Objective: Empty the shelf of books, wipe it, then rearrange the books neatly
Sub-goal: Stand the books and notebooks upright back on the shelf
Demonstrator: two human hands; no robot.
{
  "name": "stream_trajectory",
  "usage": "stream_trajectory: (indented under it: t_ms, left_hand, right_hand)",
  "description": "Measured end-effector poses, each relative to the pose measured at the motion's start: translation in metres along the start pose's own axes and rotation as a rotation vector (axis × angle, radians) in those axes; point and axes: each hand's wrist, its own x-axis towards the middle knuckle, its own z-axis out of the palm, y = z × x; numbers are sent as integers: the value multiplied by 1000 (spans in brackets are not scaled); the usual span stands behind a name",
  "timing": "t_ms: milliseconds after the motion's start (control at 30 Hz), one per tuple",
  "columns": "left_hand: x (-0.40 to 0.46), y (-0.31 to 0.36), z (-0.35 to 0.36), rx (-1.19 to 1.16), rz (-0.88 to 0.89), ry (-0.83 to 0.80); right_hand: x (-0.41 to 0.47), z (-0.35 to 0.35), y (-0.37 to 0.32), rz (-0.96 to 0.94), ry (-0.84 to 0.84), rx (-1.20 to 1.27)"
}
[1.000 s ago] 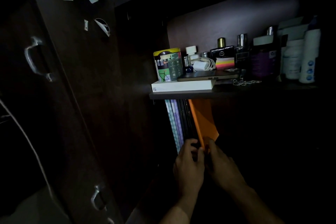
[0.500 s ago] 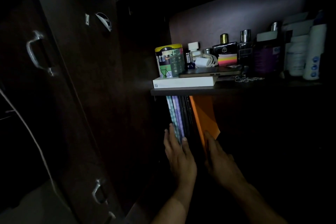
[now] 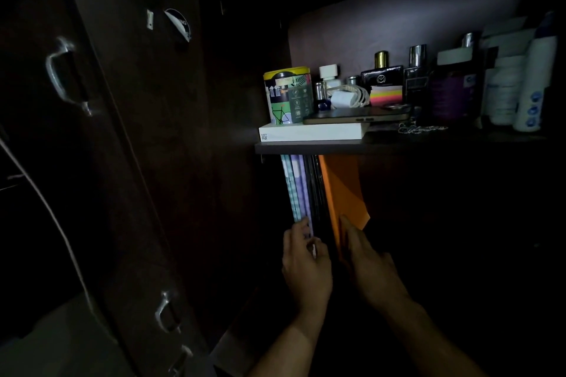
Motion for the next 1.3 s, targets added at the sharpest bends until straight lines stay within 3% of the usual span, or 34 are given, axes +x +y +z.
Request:
stream_trajectory:
  t_ms: [167, 300, 500, 633, 733, 867, 1067, 1200, 1300]
  left_hand:
    - [-4, 3, 3, 79, 104, -71]
    - [-9, 14, -10, 107, 74, -160]
    - [-29, 29, -48, 7, -130, -803]
    - [-43, 88, -68, -155, -264, -748]
    - [-69, 150, -78, -385, -355, -764]
    - [-115, 230, -96, -585, -445, -902]
    - [-201, 308, -88, -686, -444, -1136]
    - [-267, 346, -74, -703, -398, -1412]
    - [-313, 364, -64, -671, -297, -1591]
  right_hand:
    - [-3, 2, -4, 8, 25, -38]
    - [-16, -12, -7, 25, 27, 154]
    - [-73, -44, -12, 60, -92, 175]
    - [-118, -89, -29, 163, -76, 234]
    - [-159, -130, -41, 181, 7, 309]
    - [-225, -185, -43, 256, 159, 414]
    - [-339, -257, -26, 397, 345, 473]
    - [-432, -300, -11, 587, 501, 394]
    - [-501, -325, -13, 717, 513, 300]
